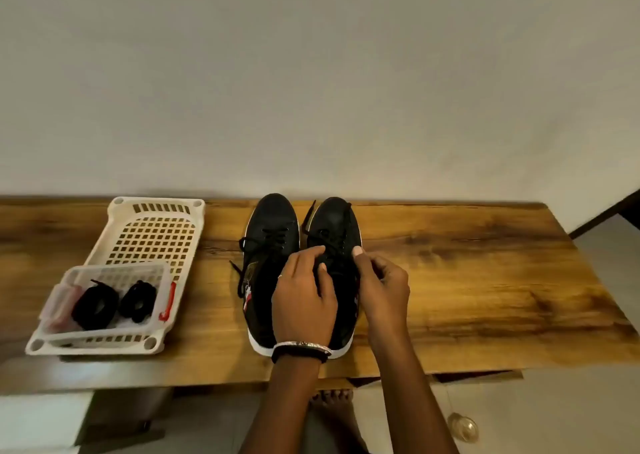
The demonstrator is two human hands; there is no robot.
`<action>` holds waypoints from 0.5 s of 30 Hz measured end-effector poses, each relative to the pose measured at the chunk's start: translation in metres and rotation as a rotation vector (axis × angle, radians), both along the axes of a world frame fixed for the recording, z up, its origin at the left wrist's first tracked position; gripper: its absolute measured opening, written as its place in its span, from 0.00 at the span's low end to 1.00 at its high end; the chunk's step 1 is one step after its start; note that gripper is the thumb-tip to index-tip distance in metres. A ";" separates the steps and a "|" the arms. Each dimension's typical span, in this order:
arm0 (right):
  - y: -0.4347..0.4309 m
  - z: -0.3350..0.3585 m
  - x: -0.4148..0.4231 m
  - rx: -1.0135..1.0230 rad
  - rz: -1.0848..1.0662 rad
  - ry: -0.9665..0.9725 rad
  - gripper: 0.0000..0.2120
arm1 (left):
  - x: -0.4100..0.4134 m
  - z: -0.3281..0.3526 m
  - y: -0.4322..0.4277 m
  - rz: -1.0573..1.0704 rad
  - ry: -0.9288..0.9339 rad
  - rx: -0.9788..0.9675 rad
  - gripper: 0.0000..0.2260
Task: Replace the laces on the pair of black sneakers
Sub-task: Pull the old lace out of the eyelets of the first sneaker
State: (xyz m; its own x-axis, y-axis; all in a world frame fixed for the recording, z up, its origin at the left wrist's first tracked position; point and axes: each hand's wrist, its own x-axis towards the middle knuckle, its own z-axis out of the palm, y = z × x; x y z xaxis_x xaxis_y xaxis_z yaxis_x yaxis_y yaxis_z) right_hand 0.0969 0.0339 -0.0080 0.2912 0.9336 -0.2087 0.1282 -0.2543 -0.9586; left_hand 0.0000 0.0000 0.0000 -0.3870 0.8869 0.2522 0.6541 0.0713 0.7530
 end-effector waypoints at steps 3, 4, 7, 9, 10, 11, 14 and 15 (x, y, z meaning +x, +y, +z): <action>0.008 -0.011 -0.001 0.038 0.010 0.081 0.07 | 0.012 -0.009 0.010 0.021 0.037 -0.009 0.10; 0.010 -0.011 0.000 0.054 0.025 0.085 0.06 | 0.016 -0.010 0.013 0.031 0.029 -0.026 0.10; 0.017 -0.015 0.001 0.082 0.050 0.129 0.07 | 0.021 -0.016 0.021 0.049 -0.037 -0.009 0.11; 0.020 -0.017 0.000 0.145 0.029 0.090 0.06 | 0.023 -0.020 0.026 0.065 -0.115 0.025 0.11; 0.020 -0.019 -0.001 0.194 0.022 0.029 0.06 | 0.024 -0.021 0.027 0.068 -0.150 0.034 0.12; 0.020 -0.020 -0.002 0.241 0.020 -0.025 0.06 | 0.026 -0.023 0.028 0.069 -0.180 0.038 0.12; 0.019 -0.021 -0.004 0.347 0.010 -0.150 0.06 | 0.027 -0.025 0.030 0.071 -0.261 0.028 0.14; 0.019 -0.021 -0.004 0.381 0.004 -0.191 0.06 | 0.026 -0.026 0.031 0.068 -0.274 0.022 0.14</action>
State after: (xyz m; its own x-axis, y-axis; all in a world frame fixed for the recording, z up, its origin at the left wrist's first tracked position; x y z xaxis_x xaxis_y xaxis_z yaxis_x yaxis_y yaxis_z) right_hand 0.0928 0.0533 -0.0288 0.2879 0.9346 0.2088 0.3128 0.1142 -0.9429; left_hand 0.0262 0.0313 -0.0261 -0.5018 0.8522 0.1484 0.4200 0.0900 0.9031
